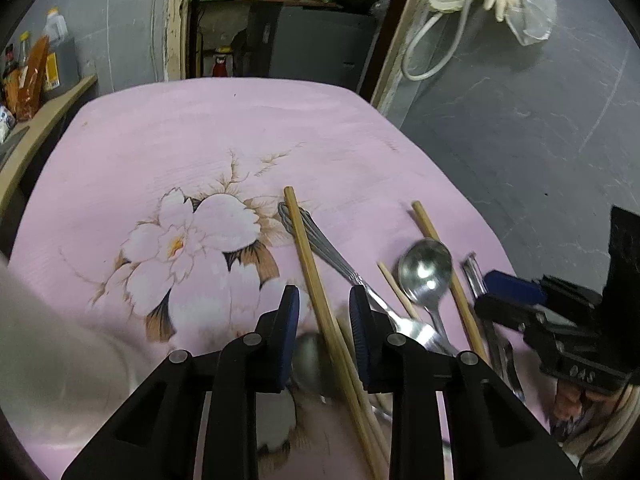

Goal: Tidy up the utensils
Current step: 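Lower both tools over the utensils and close each on a chopstick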

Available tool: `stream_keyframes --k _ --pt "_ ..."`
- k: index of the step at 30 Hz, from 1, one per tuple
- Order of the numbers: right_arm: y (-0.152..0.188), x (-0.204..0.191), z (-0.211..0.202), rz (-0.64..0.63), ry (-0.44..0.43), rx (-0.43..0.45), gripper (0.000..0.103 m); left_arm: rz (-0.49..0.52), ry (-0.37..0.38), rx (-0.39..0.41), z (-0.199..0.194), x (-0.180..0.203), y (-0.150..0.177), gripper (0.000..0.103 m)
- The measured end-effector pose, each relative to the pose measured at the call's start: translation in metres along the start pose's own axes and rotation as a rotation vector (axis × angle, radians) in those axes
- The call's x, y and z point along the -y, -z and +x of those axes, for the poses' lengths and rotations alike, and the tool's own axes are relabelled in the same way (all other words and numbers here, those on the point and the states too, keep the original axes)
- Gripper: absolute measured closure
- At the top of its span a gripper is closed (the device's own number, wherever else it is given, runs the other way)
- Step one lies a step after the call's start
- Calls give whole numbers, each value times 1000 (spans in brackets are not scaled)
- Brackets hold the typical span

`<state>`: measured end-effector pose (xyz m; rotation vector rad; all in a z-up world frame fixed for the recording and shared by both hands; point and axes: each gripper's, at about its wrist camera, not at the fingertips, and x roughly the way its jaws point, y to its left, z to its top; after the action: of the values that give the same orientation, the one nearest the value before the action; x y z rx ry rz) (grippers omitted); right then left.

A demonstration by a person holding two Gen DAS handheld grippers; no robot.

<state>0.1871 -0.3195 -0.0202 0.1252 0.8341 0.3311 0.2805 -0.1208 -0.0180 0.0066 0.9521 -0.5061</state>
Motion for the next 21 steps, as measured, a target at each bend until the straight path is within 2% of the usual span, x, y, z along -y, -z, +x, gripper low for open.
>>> stream_keyframes --k 8,12,16,18,19,20,21 --pt "-15 0 14 -10 0 -41 69 -69 22 -62 17 -19 -11 82" --pt "-21 1 20 -9 9 -59 69 -99 45 -75 21 -27 -14 94" --pt "-23 1 21 6 10 -70 69 -132 75 -86 21 -32 -16 96" --pt "-24 0 21 6 15 -76 74 -140 85 -87 18 -29 -17 97" --pt "-24 0 20 14 10 -78 79 -141 88 -86 17 -28 -17 98" --pt "-26 0 20 24 -5 -81 89 -141 88 -83 14 -28 -15 98" --pt "-26 1 19 40 -21 -88 91 -142 90 -78 10 -28 -13 98"
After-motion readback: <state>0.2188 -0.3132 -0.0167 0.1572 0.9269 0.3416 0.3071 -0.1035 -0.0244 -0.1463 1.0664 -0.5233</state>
